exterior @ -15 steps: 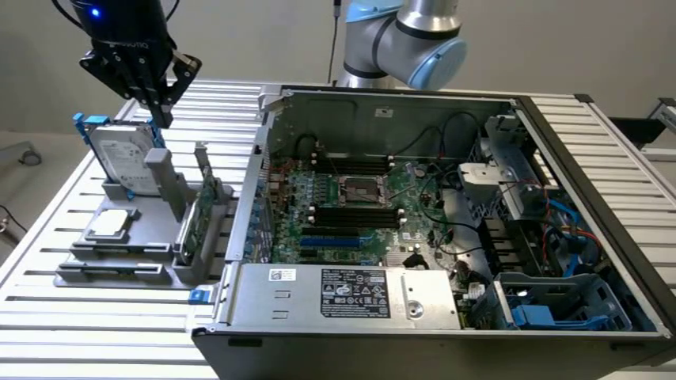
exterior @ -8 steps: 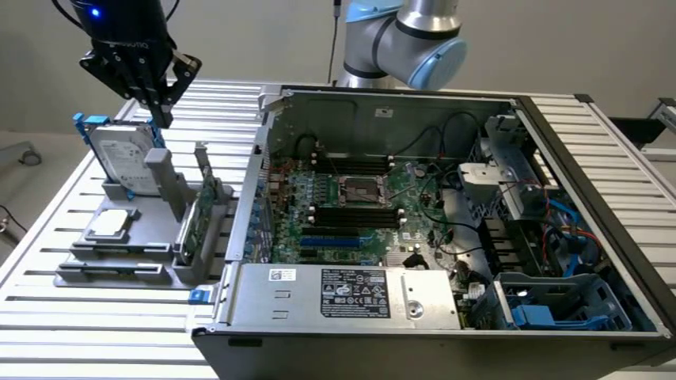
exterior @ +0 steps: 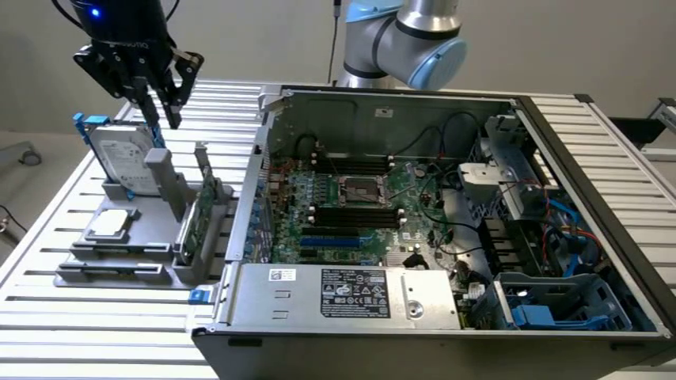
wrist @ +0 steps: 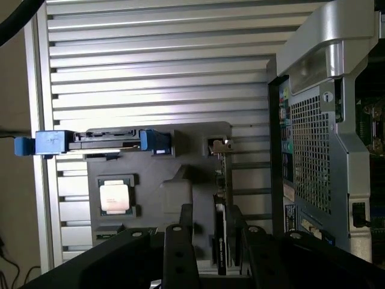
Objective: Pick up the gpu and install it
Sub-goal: 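Pick up the gpu and move the gpu toward the slot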
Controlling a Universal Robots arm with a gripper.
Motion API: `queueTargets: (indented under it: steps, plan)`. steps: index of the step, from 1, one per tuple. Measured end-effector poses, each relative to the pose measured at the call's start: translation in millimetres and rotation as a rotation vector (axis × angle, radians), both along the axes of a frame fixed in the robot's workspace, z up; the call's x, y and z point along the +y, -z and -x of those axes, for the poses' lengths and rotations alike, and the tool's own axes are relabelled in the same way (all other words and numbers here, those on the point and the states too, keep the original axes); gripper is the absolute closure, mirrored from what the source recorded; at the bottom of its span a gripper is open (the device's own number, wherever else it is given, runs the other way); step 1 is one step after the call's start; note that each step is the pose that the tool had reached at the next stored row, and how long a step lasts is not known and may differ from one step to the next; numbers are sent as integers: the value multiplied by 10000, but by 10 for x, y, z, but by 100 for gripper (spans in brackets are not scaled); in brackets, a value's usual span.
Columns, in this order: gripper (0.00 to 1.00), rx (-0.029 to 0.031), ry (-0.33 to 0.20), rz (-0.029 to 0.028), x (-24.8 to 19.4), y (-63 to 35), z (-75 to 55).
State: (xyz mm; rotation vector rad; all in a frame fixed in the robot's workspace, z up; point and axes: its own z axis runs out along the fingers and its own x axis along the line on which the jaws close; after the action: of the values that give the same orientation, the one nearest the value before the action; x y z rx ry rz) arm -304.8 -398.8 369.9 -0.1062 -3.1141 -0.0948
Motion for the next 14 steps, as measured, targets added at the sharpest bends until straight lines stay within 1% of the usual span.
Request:
queueTargets:
  steps: [2,4,8,11,14]
  plan:
    - [64,-1,0,6,0,6,0]
    - [64,0,0,24,-1,40,3]
    - [64,0,1,30,-27,114,4]
    - [64,1,0,34,-58,167,4]
    - [64,-1,-10,34,-114,223,2]
